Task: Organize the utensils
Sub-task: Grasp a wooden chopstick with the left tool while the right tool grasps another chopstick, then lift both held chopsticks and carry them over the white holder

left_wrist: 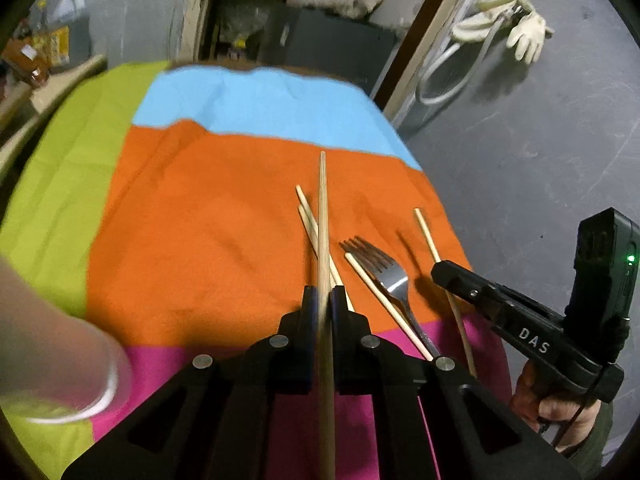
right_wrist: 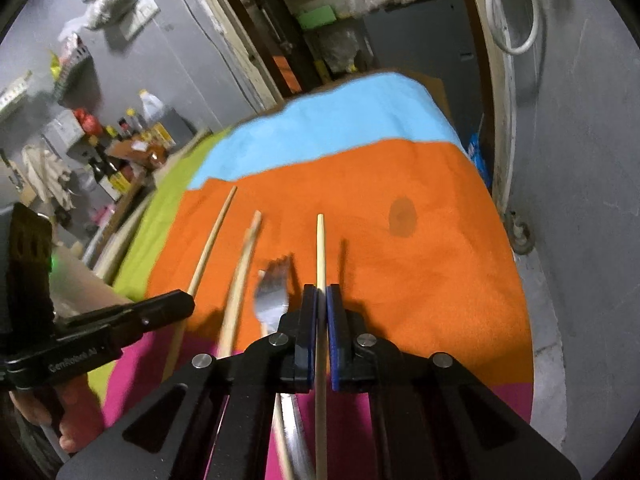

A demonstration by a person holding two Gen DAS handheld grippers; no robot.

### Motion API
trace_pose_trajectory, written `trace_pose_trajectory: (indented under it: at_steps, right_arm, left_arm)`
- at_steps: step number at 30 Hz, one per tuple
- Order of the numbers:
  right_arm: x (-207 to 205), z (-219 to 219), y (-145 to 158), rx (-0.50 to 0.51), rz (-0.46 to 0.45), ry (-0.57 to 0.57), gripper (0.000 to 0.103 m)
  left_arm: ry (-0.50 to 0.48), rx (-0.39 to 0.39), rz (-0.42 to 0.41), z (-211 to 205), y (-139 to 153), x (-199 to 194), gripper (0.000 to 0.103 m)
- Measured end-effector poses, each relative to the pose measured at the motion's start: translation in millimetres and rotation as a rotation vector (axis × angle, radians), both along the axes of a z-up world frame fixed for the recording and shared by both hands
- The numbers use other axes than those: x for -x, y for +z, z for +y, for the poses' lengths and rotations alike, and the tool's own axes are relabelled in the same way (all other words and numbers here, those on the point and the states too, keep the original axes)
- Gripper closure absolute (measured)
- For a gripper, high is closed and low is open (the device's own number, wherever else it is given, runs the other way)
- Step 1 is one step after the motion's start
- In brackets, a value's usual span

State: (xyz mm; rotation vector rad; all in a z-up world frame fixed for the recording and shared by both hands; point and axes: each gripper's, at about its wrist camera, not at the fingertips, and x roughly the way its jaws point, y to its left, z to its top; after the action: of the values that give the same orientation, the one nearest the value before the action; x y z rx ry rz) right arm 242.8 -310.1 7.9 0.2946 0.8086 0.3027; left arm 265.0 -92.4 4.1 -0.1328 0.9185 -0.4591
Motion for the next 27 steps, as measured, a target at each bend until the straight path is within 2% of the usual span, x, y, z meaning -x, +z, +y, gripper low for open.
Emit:
trace_pose_trajectory:
  at_steps: [7,14,17,27]
  right_arm:
    - [39.4,19.2,33.7,0.002,-0.244,-0.009,0.1]
    - [66.3,50.6,73.1,0.019,-0.475,-0.001,0.1]
    - [74.5,64.7,88.9,0.015,-0.557,0.008,0.1]
    - [87.2,106.3,126.5,-0.075,-0.746,0.053,0.1]
  left_arm:
    - [0.063,0.074,-0.242,15.5,27.9,40.9,0.099]
    - [0.125,0.093,-0.455,29.6,59.9,66.9,0.099]
    - [0.153,0.1,-0.524,42.1,73.8,76.1,0.099]
    - [0.226,0.103,-0.772,94.2,121.9,114.0,0.099]
